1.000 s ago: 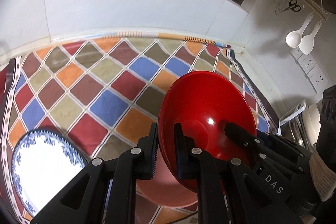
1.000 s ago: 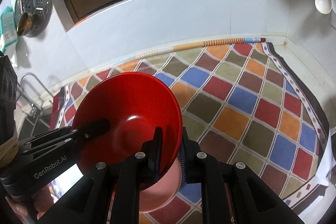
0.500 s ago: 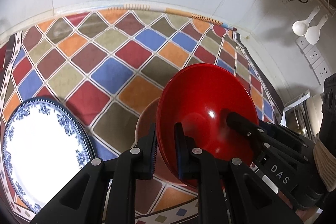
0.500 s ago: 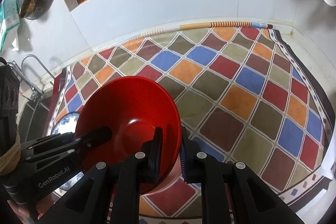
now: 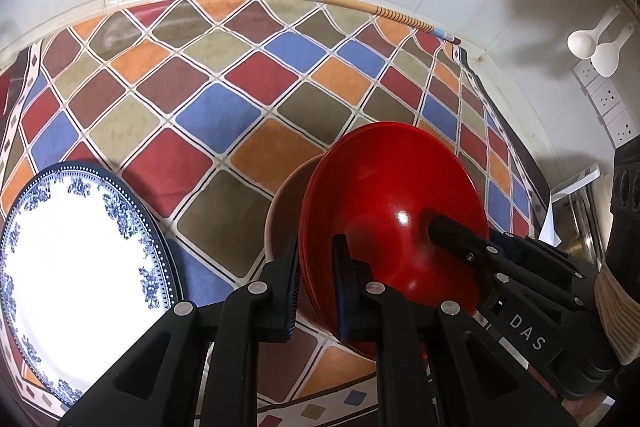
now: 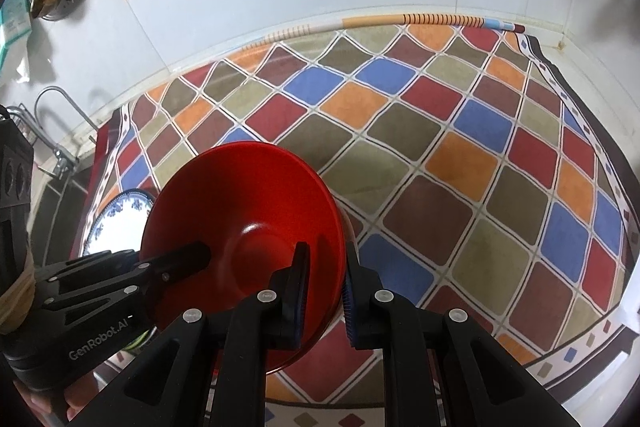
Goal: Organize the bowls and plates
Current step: 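Lower the red bowl into the pink bowl with both grippers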
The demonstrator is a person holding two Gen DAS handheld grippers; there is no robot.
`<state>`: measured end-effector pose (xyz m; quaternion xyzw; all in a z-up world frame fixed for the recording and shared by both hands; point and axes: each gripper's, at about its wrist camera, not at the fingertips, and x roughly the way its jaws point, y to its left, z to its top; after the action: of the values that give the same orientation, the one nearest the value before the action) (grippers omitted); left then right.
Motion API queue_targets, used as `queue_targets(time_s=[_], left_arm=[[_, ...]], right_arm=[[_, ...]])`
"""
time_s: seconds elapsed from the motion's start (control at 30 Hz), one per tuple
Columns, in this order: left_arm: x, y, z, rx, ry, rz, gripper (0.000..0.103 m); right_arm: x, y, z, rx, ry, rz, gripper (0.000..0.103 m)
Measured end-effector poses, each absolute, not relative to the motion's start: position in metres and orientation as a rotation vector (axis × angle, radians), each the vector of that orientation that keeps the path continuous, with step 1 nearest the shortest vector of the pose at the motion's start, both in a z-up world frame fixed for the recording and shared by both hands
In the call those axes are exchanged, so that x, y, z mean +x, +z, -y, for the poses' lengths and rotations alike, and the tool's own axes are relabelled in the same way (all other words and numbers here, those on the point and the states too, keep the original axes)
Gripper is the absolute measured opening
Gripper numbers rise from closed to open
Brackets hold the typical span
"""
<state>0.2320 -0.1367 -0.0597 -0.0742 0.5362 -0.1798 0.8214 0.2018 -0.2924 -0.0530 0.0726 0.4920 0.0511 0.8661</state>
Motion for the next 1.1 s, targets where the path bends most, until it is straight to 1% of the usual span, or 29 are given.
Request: queue_targets(time_s=[0.6,0.7,0.87,1.03,1.1], left_arm=[[0.233,-0.067,0.136,-0.150,-0.377,-1.153,0.016],[0.232,-0.067,0.137,-0.152,-0.383,-1.153,0.022],[0.230,-0.063,0.139,-0.159,-0.412,-1.152,0.035],[0.227,-0.059,0.140,-0.156,-0.421,-1.143,0.040],[0.227,-0.056,0.139,-0.152,-0.414,-1.132,0.045]], right_arm=[[0.205,-0.064,0.288,0.140,0.117,-1.058,0.017],[0.204,-0.064,0.288,0.136,0.118,-1.054,0.017],[0.203,-0.063,0.286,0.129,0.129,-1.053,0.018],[0.200,-0.060,0.286,0.127,0.149,-1.046,0.026],[0.199,-0.057,0.286,0.119,0.146,-1.033,0.028]])
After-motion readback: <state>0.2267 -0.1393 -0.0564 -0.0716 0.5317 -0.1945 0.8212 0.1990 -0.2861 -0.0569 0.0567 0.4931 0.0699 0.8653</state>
